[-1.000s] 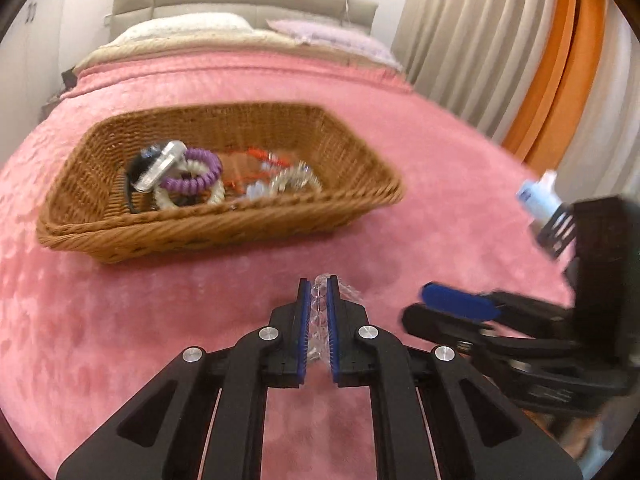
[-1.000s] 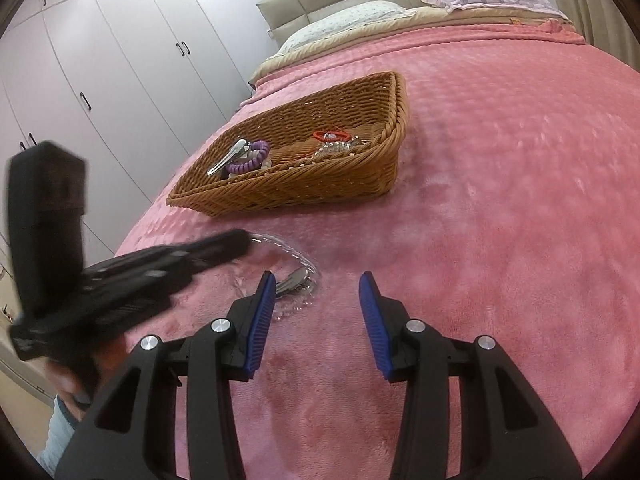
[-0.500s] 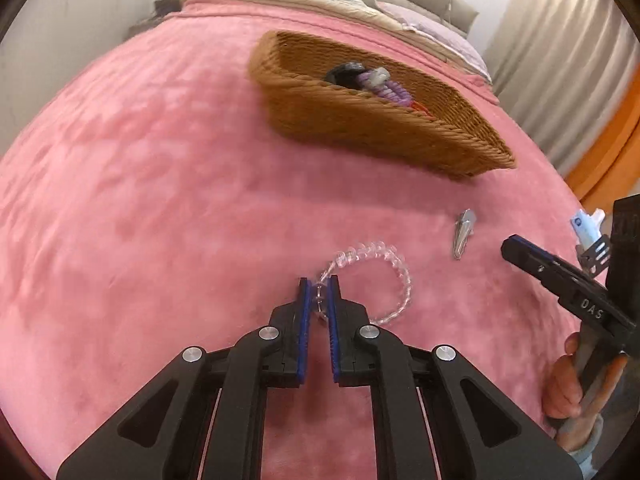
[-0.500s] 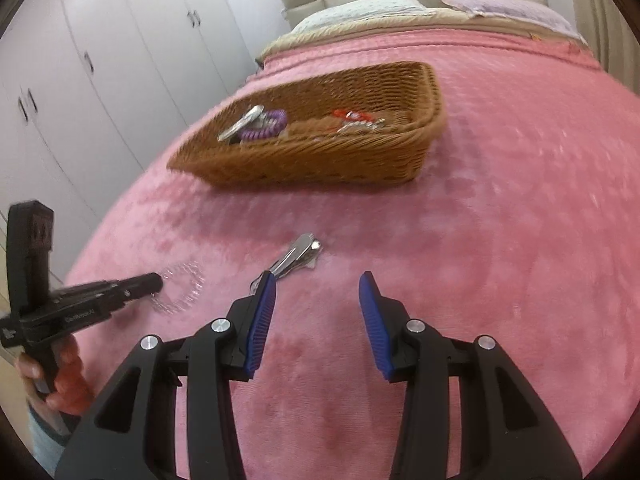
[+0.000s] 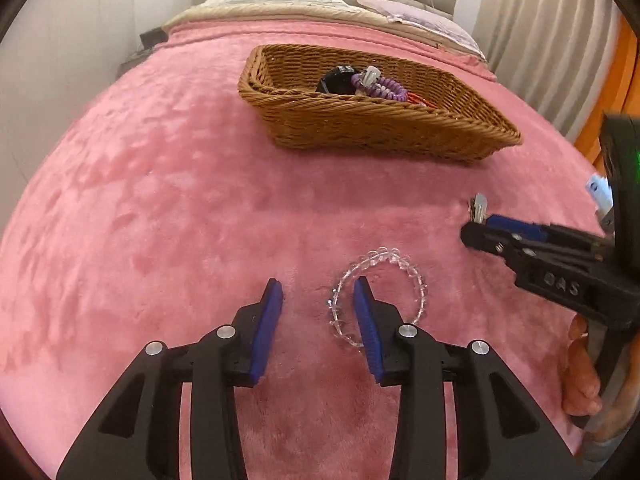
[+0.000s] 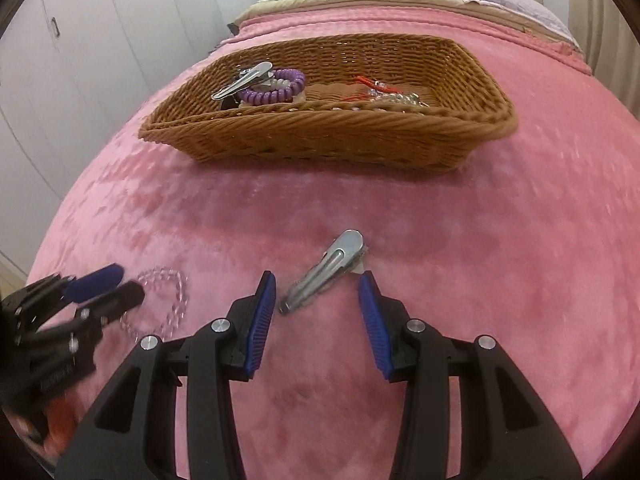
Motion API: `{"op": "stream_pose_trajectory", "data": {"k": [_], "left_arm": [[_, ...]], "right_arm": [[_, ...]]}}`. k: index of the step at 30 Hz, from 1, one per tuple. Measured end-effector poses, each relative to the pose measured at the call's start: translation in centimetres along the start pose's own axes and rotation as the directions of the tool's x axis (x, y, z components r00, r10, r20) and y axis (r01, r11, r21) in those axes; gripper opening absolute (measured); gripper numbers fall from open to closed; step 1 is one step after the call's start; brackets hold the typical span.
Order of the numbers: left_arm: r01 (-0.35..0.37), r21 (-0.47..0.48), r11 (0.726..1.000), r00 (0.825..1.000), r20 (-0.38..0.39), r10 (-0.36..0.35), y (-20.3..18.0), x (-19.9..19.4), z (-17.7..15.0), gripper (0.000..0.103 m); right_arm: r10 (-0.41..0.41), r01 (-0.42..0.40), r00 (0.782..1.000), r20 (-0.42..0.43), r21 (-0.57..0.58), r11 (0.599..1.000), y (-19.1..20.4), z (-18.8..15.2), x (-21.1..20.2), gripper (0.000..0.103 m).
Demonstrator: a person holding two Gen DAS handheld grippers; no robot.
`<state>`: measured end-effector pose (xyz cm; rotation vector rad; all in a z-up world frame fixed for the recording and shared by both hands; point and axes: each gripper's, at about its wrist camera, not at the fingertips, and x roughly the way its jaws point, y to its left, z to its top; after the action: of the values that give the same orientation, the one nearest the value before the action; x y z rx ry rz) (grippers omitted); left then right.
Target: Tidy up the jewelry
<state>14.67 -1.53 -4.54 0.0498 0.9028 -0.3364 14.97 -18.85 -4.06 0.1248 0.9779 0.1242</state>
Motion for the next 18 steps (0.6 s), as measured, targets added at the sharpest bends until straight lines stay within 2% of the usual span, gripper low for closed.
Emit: {"op": "stream_pose_trajectory", "data": {"k": [4,6,8,9,11,13,18], "left_arm": [[-0.027,0.022,0.999,1.000,0.016,0.026,-0.3,0.0,-0.5,0.033],[-0.033,0.030,0.999,0.999,0.022,0.032,-0.4,0.0,-0.6,0.032],[-0.037,0.038,0.999,0.999,0.027,0.036,-0.6,-0.1,-0.7,0.027],[-0.037,0.042,0.998,0.999,0.029,0.035,-0.7,-0.1,-0.8,0.024],[-0.029,0.059,0.998,0.999,0.034,0.027,-1.0,-0.3,-1.0,0.012],[-0.027,0.069,0.997,0.999,0.040,0.025,-1.2,-0.4,-1.2,0.006],[0.033,0.054,0.998,0.997,0.070,-0.037,-0.8,-1.3,-1.4,0.006]], "right_arm": [[-0.034,0.034,0.999,0.011,-0.001,0.999,0.6,1.0,0.9,0.038],[-0.055,0.055,0.998,0.021,-0.032,0.998,1.2,1.2,1.2,0.030],[-0.037,0.039,0.999,0.028,-0.059,0.998,1.5,1.1,1.0,0.014],[-0.031,0.033,0.999,0.032,-0.070,0.997,1.6,0.9,0.8,0.014],[-0.023,0.026,0.999,0.038,-0.078,0.997,1.6,0.5,0.4,0.014],[-0.010,0.014,0.999,0.050,-0.089,0.996,1.4,-0.1,-0.3,0.013],[0.005,0.003,0.996,0.089,-0.091,0.996,1.1,-1.7,-1.9,0.013]]}}
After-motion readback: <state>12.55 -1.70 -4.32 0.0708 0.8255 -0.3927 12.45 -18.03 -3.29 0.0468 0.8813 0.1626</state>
